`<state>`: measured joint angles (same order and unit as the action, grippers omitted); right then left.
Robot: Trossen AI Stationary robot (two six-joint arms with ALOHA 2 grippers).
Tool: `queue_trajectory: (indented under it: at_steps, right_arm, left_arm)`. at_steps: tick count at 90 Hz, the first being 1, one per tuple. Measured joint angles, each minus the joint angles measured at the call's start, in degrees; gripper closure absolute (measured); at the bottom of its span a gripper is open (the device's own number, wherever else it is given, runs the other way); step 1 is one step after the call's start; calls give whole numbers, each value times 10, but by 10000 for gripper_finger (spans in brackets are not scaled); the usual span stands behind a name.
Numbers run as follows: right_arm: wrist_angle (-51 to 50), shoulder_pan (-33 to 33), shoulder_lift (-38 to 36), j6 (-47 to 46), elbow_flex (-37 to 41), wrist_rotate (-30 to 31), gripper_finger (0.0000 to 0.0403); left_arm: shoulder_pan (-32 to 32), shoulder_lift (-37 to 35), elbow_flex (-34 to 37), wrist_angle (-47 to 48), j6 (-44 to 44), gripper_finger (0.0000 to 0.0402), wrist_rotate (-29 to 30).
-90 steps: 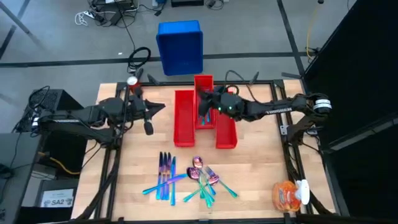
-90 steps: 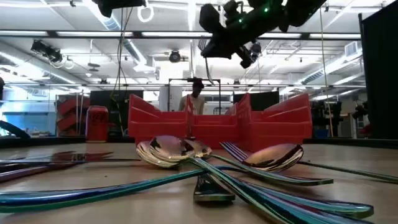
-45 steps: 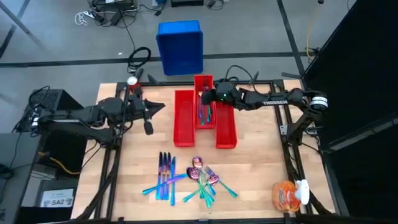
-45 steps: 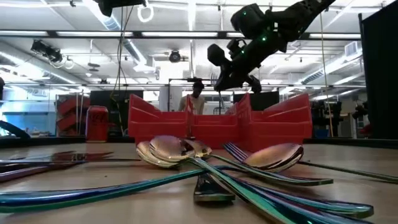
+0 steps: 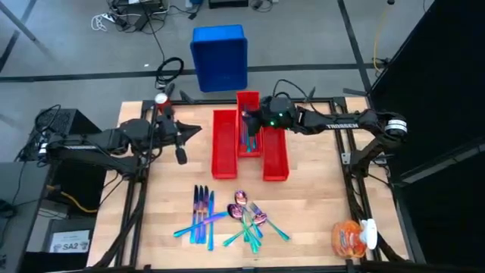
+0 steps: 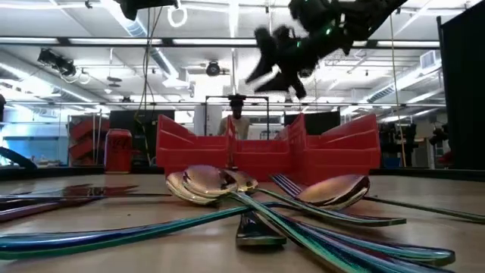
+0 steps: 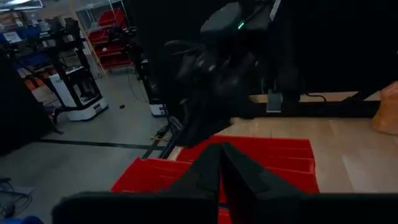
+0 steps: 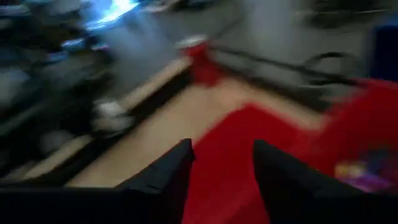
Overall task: Sort silverware
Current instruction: Put the iridescent fork into the middle orange bin
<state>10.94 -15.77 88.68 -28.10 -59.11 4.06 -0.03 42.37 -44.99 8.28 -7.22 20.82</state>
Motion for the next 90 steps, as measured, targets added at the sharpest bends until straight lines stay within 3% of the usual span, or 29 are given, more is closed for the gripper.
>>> queue_trajectory:
  at_steps: [15,40,55,68,90]
  right_arm:
    - [-36,104,-41,29,0,-23,253]
    - [-66,310,-47,24,0,79,288]
    - [-126,419,-42,49,0,177,305]
    - [-221,478,-30,-11,1,253,318]
    - [-244,507,-7,-64,0,258,333]
  left_arm:
    - [0,0,0,0,0,401,0]
    - [0,0,0,1,0,401,0]
    - [0,0,0,1,0,401,0]
    - [0,0,0,1,0,402,0]
    - [0,0,0,1,0,401,0]
